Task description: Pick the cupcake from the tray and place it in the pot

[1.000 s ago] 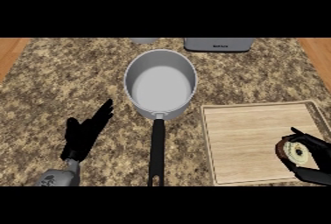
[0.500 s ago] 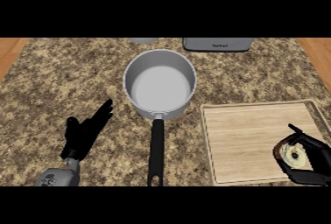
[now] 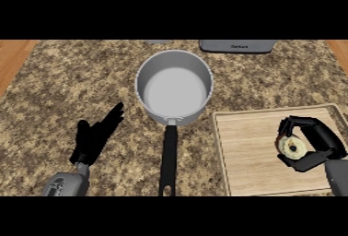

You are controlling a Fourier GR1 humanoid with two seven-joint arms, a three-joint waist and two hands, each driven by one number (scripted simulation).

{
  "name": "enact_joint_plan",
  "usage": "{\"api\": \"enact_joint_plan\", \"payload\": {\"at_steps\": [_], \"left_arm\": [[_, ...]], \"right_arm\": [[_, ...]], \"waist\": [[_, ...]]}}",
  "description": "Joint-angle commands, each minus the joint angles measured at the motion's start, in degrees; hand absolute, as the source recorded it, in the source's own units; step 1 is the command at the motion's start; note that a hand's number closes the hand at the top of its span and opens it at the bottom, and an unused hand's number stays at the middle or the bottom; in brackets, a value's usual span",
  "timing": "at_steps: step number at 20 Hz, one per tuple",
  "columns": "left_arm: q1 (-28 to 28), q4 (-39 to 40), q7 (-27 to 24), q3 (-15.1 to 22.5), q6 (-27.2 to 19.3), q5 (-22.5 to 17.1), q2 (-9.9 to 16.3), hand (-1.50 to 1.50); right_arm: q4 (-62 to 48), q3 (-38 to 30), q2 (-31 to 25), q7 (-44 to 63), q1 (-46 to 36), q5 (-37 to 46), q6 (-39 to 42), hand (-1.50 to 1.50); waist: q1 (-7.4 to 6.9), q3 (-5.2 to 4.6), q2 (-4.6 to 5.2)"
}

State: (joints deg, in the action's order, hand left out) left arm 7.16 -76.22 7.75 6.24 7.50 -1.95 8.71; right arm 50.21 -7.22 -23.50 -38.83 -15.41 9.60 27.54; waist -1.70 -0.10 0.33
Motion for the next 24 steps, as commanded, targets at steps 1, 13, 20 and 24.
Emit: {"api": "enact_joint_plan", "payload": {"at_steps": [1, 13, 20, 24], "left_arm": [[-1.0, -0.6, -0.1, -0.5, 0.9, 0.0, 1.0, 0.0], [0.1, -2.4, 3.2, -1.9, -0.7, 0.4, -0.4, 0.0], [-4.7, -5.1, 0.6, -2.5, 1.5, 0.2, 1.1, 0.0], [-2.0, -1.6, 1.4, -2.8, 2.4, 0.3, 0.7, 0.0]], "right_arm": [[-7.0, 2.5, -0.4, -8.0, -7.5, 3.2, 2.6, 1.5], [16.6, 4.9, -0.8, 1.6, -5.9, 4.6, -7.3, 1.5], [33.6, 8.9, 2.9, 18.4, -5.1, 7.9, -9.7, 1.5], [38.3, 9.6, 3.8, 29.3, -12.7, 7.0, -6.4, 1.5]], "waist": [[0.07, 0.22, 0.03], [2.05, 0.06, -0.53], [1.75, 0.05, -0.54], [1.67, 0.05, -0.42]]}}
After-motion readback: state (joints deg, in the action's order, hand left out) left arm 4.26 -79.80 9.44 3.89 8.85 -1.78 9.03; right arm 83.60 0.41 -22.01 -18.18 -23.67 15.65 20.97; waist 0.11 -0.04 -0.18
